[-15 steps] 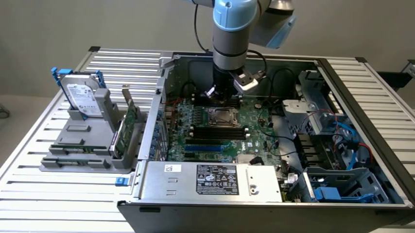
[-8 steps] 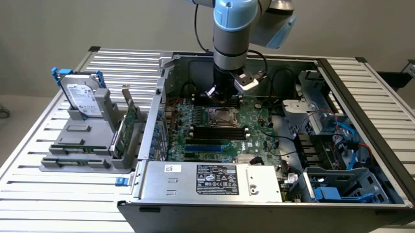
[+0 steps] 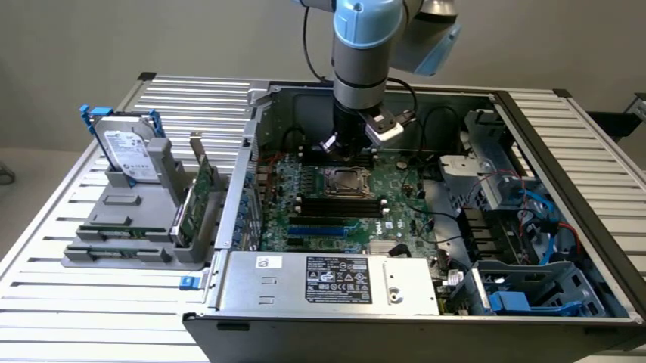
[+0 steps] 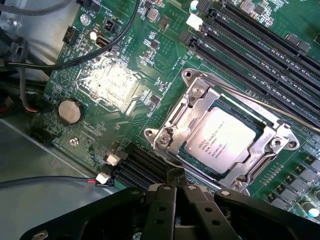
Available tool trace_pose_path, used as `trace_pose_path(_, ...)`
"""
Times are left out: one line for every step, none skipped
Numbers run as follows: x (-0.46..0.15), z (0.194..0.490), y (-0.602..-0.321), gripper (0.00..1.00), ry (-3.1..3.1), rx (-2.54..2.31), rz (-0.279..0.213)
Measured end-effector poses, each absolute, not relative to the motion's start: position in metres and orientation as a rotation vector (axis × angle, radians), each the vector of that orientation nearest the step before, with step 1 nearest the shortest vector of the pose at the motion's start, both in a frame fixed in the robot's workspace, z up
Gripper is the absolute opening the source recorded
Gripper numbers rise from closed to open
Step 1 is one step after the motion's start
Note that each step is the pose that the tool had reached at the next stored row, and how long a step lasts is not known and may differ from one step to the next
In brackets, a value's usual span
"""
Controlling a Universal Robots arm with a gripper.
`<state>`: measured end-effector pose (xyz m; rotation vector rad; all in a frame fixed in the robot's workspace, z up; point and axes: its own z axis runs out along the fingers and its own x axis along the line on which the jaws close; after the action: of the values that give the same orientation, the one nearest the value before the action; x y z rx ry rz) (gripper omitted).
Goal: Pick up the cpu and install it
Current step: 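Install the first cpu locking lever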
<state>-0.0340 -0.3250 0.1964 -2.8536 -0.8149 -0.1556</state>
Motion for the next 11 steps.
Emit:
trace_pose_path(-0.0339,0.1964,-0.3250,0.11,-0.815,-2.854,-0.156)
trace_pose_path(-0.0337,0.1964,-0.3249,0.11,-0.815,-2.854,-0.155)
trace_pose_path(-0.0336,0.1964,-0.3249,0.11,-0.815,-2.854,-0.155)
trace_pose_path(-0.0334,0.1964,-0.3249,0.11,-0.815,-2.853,-0.155)
trace_pose_path(-0.0332,0.1965,-0.3251,0.11,-0.816,-2.855,-0.155)
trace_pose_path(-0.0330,0.1964,-0.3250,0.11,-0.816,-2.854,-0.156)
trace_pose_path(-0.0329,0.1964,-0.3250,0.11,-0.816,-2.854,-0.156)
trace_pose_path(-0.0329,0.1964,-0.3250,0.11,-0.816,-2.854,-0.155)
trace_pose_path(-0.0328,0.1964,-0.3250,0.11,-0.816,-2.854,-0.155)
trace_pose_path(-0.0327,0.1964,-0.3250,0.11,-0.817,-2.854,-0.155)
trace_pose_path(-0.0327,0.1964,-0.3250,0.11,-0.817,-2.854,-0.155)
